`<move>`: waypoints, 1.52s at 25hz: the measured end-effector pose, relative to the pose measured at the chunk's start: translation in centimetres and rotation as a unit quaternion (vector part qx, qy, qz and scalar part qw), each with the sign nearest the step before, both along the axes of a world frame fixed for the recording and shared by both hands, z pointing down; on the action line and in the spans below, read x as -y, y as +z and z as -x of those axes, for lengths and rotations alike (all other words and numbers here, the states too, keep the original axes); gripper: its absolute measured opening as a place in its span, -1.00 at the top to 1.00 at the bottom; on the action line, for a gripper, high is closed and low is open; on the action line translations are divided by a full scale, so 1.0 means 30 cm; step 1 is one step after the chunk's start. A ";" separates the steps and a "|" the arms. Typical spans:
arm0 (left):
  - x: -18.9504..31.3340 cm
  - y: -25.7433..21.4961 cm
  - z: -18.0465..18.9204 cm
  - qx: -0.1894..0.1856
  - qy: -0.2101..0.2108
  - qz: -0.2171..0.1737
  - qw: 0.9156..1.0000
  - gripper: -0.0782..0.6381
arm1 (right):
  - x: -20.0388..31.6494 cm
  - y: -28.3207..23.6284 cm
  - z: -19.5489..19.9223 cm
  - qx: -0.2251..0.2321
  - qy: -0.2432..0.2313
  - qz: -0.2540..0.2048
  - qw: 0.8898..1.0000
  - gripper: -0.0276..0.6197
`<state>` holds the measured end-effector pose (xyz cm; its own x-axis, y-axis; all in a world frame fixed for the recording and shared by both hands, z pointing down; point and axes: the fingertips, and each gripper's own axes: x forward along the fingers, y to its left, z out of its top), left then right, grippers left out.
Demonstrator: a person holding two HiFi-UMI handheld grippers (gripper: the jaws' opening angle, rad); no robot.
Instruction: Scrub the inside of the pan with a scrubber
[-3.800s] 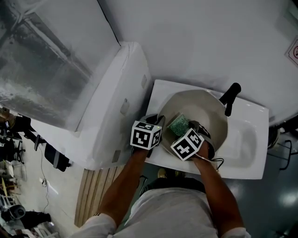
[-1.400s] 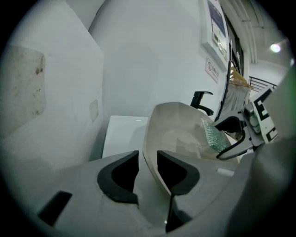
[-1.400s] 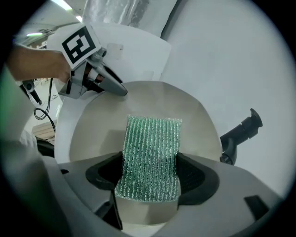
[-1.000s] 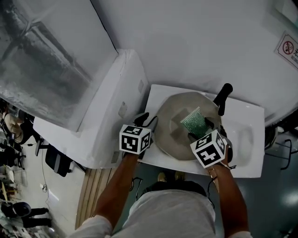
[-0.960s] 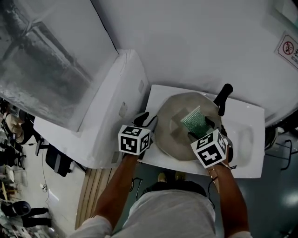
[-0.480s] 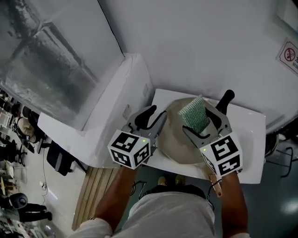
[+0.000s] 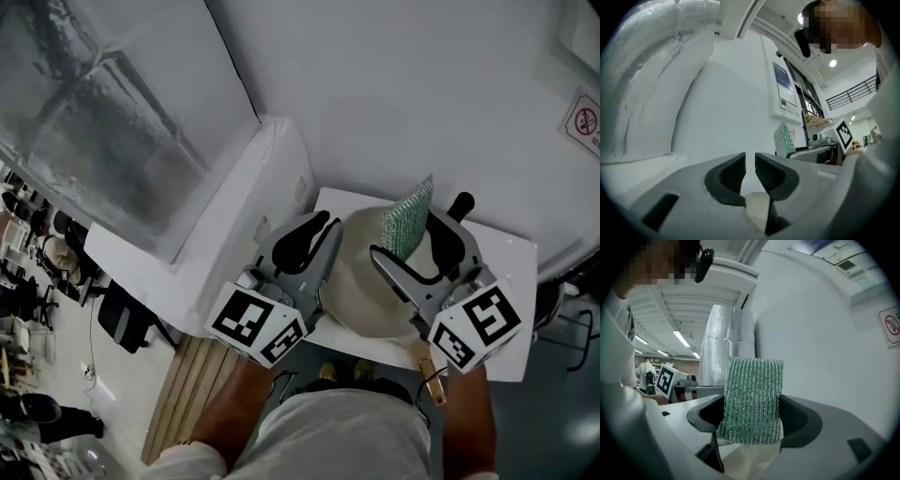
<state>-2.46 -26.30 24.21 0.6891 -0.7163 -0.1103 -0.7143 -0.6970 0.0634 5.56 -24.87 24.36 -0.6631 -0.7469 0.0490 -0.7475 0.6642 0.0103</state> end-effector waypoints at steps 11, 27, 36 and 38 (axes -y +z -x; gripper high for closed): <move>-0.068 -0.087 0.005 -0.010 -0.013 -0.049 0.999 0.73 | -0.051 -0.099 0.006 0.051 -0.018 -0.078 0.996 -0.17; -0.098 -0.089 -0.013 -0.019 -0.009 -0.059 0.998 0.73 | -0.062 -0.088 0.011 0.043 -0.014 -0.090 0.995 -0.17; -0.089 -0.085 -0.019 -0.022 -0.009 -0.055 0.998 0.74 | -0.053 -0.079 0.010 0.036 -0.012 -0.088 0.995 -0.17; -0.085 -0.082 -0.021 -0.023 -0.008 -0.055 0.998 0.74 | -0.050 -0.076 0.009 0.035 -0.013 -0.087 0.996 -0.17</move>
<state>-1.82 -23.76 21.73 0.6700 -0.7093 -0.2193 -0.7236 -0.6899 0.0205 5.29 -23.37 22.08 -0.6792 -0.7230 -0.1265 -0.7333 0.6758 0.0746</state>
